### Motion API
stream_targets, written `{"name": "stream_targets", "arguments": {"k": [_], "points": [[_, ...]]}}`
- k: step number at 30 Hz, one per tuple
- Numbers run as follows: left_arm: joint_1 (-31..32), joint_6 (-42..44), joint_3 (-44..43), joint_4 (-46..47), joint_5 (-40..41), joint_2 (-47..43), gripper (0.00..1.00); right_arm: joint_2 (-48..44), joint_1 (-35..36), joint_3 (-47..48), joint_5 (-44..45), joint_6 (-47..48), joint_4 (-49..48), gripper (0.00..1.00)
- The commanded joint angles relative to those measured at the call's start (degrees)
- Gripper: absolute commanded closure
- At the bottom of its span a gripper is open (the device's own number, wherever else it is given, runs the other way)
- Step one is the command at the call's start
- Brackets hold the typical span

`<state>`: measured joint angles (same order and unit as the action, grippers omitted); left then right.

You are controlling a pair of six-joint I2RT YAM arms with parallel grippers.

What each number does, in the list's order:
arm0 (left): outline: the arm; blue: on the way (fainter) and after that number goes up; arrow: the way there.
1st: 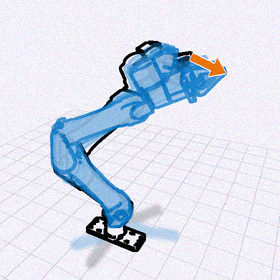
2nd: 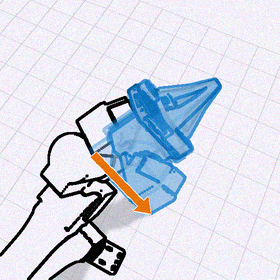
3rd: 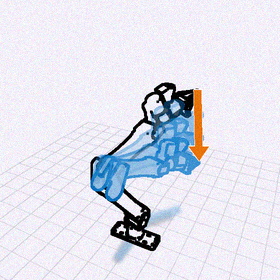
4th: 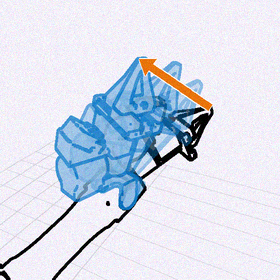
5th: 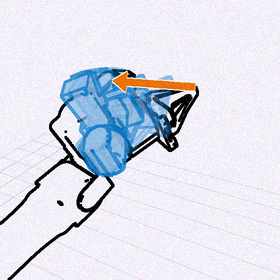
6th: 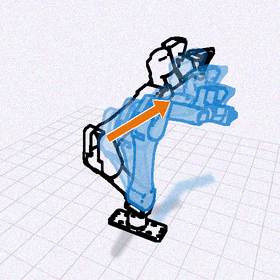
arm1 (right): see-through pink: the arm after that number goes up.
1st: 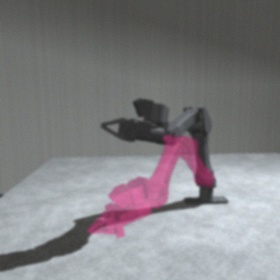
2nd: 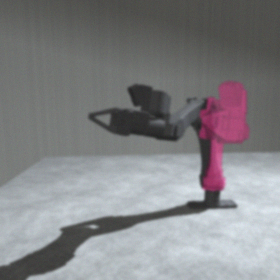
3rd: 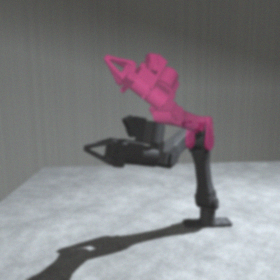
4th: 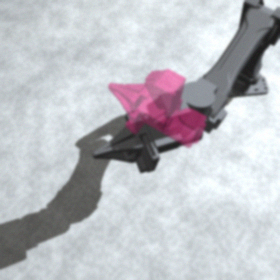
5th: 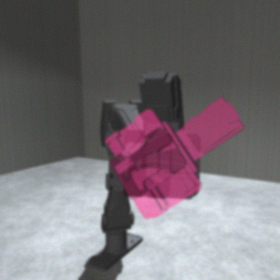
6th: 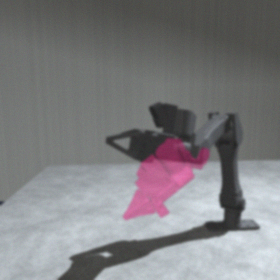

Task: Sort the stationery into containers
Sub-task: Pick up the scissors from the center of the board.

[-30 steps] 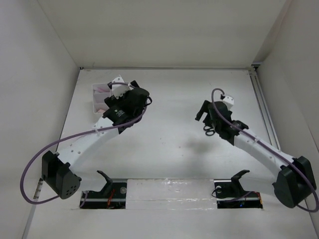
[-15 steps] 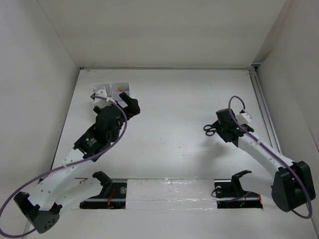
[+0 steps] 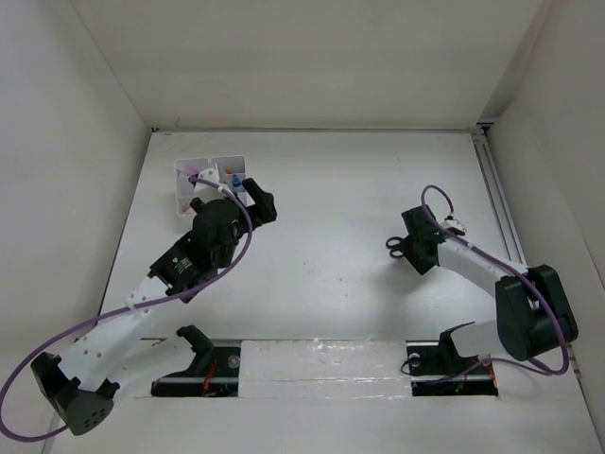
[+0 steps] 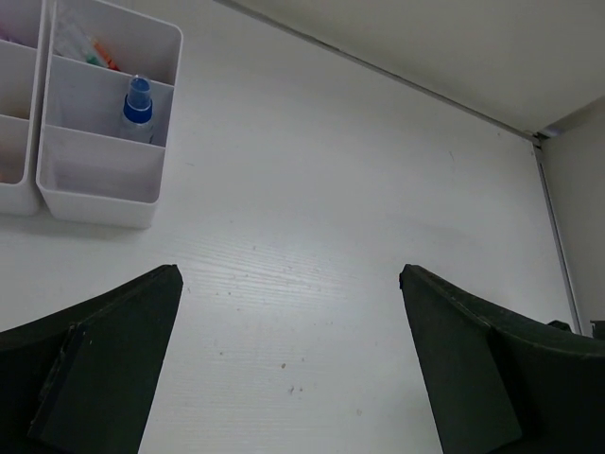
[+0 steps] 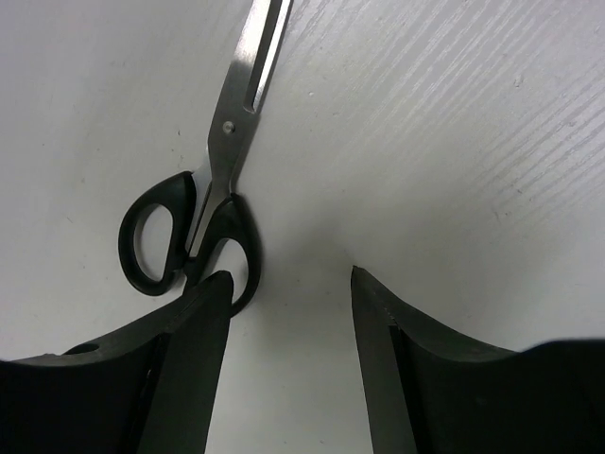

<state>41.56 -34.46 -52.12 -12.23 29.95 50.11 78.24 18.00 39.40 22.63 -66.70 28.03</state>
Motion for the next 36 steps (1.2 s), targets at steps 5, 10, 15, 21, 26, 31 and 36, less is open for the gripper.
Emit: {"name": "stream_targets", "arguments": {"k": [5, 10, 15, 21, 26, 31, 36], "points": [[0.2, 1.7, -0.2, 2.6, -1.2, -1.3, 0.00, 0.9, -0.7, 2.9, -1.3, 0.4, -1.0, 0.41], [0.2, 1.7, -1.4, 0.7, -1.2, -2.5, 0.00, 7.0, -2.2, 8.7, -2.4, 1.8, 4.6, 0.41], [0.2, 1.1, -2.5, -1.6, 0.6, -3.6, 0.00, 7.9, -2.7, 9.3, -1.9, 1.2, 7.5, 0.57], [0.2, 1.1, -3.5, -1.7, 0.6, -3.6, 0.00, 9.6, -2.7, 11.6, -1.3, 1.7, 10.1, 0.75], [0.2, 1.1, -3.5, -1.7, -0.7, -3.0, 0.00, 10.1, -2.2, 11.6, -1.9, 3.5, 9.0, 1.00], [0.2, 4.0, -3.0, 0.7, -10.8, 0.3, 0.00, 7.8, 0.2, 11.1, -4.7, 12.2, 1.2, 1.00], [0.2, 5.8, -5.1, 2.0, -25.4, 9.1, 0.00, -0.8, 6.1, 10.0, -7.2, 25.5, -8.8, 1.00]]}}
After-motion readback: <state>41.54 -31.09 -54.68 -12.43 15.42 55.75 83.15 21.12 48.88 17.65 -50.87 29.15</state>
